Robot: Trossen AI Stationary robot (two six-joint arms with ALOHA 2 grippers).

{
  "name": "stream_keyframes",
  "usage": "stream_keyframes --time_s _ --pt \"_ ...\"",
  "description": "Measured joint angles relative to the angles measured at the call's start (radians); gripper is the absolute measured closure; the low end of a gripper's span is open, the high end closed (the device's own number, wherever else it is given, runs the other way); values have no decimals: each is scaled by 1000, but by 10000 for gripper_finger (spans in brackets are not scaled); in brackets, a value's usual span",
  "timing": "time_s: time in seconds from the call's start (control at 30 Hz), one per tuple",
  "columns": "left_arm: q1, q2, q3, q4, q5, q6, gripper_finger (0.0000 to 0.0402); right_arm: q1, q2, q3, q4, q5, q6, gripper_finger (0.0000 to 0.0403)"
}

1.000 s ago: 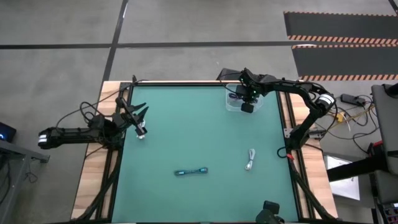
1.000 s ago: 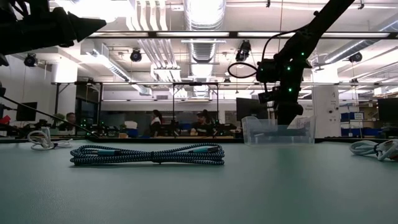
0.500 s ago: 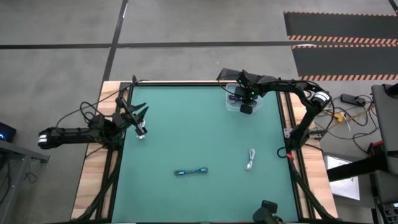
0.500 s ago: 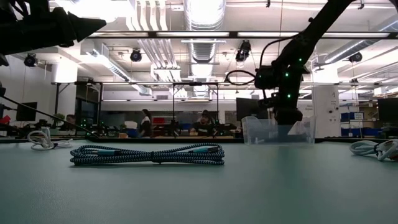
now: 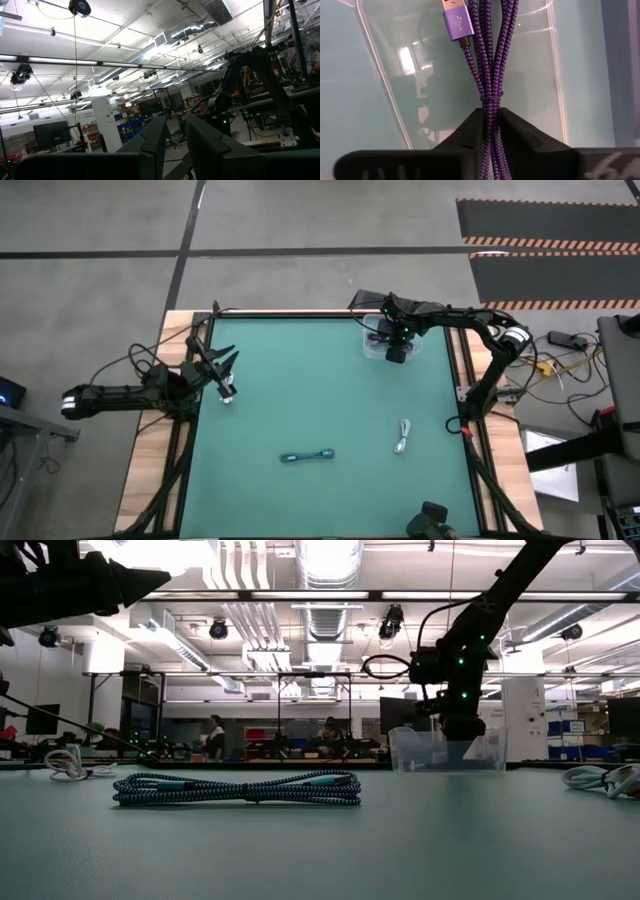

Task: Pick and place USB-C Cables
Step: Put the violet charger cable into the transparent bin, then put the white charger cable into the transparent bin

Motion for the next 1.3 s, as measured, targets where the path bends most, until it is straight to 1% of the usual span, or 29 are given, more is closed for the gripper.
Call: stream_keyframes --time_s 0.1,0.2,0.4,0.53,0.73,0.87,0.93,1.03,1.17,1.3 --pt "0 0 0 0 0 0 343 0 -2 0 -1 22 2 320" --pt "0 0 0 0 0 0 343 0 -14 0 -2 23 7 303" --pt "0 0 0 0 0 0 343 3 -86 0 -5 22 26 287" --pt "0 0 0 0 0 0 343 12 -160 0 -6 20 67 285" --pt "0 17 0 -3 0 -2 343 55 -290 0 -5 9 157 297" --pt "0 51 0 -4 0 -6 343 104 -369 0 3 -55 240 310" --pt "0 70 0 -3 0 -48 343 135 -396 0 10 -87 293 317" --pt "0 98 0 -2 0 -144 343 198 -425 -6 39 -93 362 328" --pt "0 142 0 -1 0 -297 343 294 -432 -17 89 -92 370 342" --pt "0 187 0 -2 0 -422 343 392 -432 -58 222 -85 369 352"
